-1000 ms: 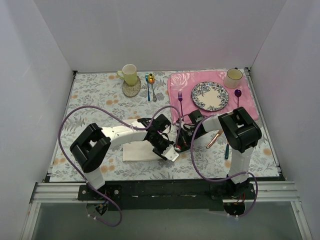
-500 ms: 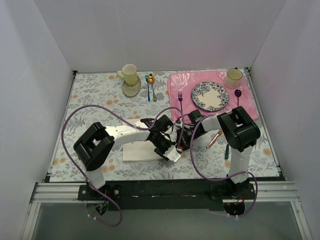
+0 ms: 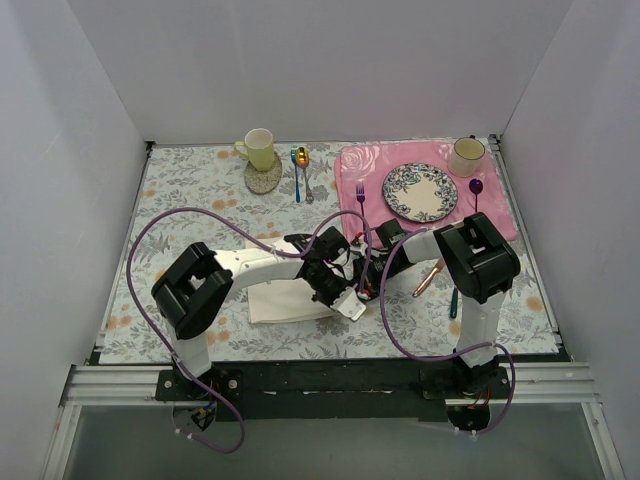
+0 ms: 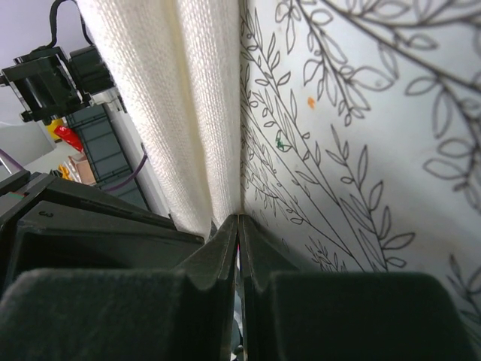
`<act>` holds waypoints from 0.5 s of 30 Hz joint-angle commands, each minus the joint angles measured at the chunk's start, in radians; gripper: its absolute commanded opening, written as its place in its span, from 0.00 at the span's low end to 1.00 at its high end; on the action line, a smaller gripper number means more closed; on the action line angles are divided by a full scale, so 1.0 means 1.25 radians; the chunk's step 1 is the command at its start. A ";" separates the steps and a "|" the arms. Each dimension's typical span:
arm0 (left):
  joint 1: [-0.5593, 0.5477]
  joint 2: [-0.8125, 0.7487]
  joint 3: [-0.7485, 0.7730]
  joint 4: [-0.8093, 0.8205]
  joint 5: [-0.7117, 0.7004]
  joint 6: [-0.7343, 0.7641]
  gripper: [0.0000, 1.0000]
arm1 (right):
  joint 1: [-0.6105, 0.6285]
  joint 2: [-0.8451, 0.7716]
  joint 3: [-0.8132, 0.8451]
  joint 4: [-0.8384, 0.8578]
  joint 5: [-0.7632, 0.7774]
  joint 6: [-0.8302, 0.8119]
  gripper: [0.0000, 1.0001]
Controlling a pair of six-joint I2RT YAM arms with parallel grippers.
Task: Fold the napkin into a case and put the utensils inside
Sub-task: Smooth out the square-folded napkin at the center of the board.
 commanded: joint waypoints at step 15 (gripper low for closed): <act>-0.005 -0.029 -0.010 0.027 0.027 -0.043 0.34 | 0.006 0.012 0.011 -0.027 0.096 -0.021 0.12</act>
